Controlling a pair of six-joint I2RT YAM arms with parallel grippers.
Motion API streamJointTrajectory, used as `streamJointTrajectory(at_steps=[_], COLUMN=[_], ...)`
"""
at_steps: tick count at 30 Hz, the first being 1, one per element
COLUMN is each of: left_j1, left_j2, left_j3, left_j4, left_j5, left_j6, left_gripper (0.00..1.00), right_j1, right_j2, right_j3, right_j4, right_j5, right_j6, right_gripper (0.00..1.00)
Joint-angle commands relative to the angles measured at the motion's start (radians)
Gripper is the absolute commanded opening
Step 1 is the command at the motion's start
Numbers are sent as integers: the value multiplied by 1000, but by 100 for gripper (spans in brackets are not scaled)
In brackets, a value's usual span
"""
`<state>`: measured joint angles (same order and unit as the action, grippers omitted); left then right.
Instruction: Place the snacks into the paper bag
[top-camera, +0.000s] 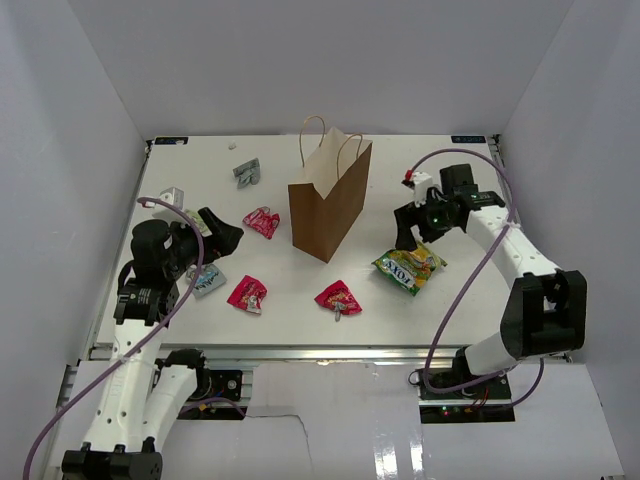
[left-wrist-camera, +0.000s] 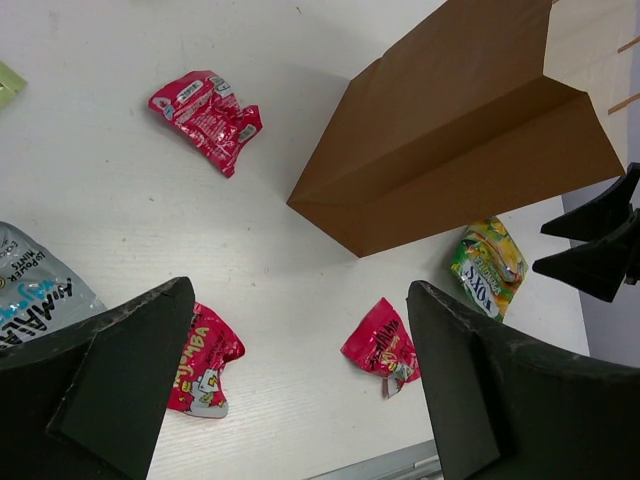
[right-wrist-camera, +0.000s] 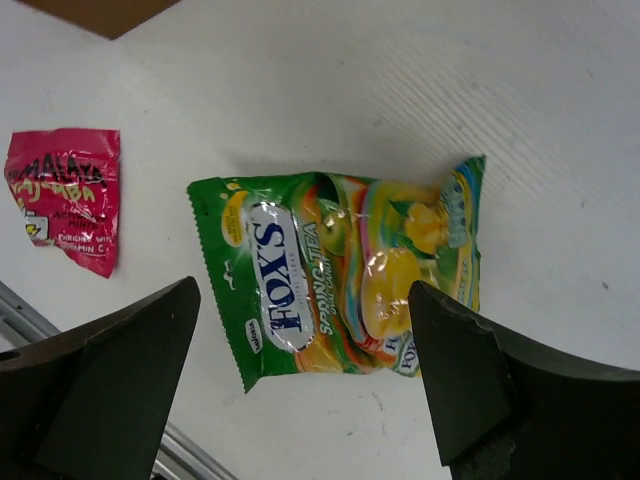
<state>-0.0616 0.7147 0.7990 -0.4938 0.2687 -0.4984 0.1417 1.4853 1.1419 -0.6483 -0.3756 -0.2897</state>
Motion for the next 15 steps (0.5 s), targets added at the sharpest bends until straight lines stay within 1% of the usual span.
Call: streamJointTrajectory(at_steps=[1, 2, 4, 5, 6, 9, 12, 15], left_j1=[-1, -1, -1, -1, -1, -1, -1, -1], left_j2=[-38, -40, -49, -50, -54, -51, -35, -31], left_j3=[-3, -1, -1, -3, -6, -15, -14, -9], left_j4=[-37, -43, -61, -65, -68, -69, -69, -69], left_j5=[-28, -32, -42, -46, -48, -48, -40, -42], left_j6=[-6, -5, 1, 6, 8, 11, 15, 23], left_gripper=[98, 98, 98, 98, 98, 98, 98, 98], right_j1=[67, 67, 62, 49, 42, 13, 4, 4], right_j2=[-57, -57, -59, -53, -31, 39, 102, 159], right_j3=[-24, -42, -94, -106, -111, -87, -45, -18], right_j4=[18, 28, 74, 81, 82, 82, 62, 38], right_j5=[3, 27, 113, 128, 138, 162, 123, 35], right_j6=[-206, -315, -423, -512, -549, -592, -601, -594], right_gripper=[90, 90, 90, 90, 91, 93, 95, 99])
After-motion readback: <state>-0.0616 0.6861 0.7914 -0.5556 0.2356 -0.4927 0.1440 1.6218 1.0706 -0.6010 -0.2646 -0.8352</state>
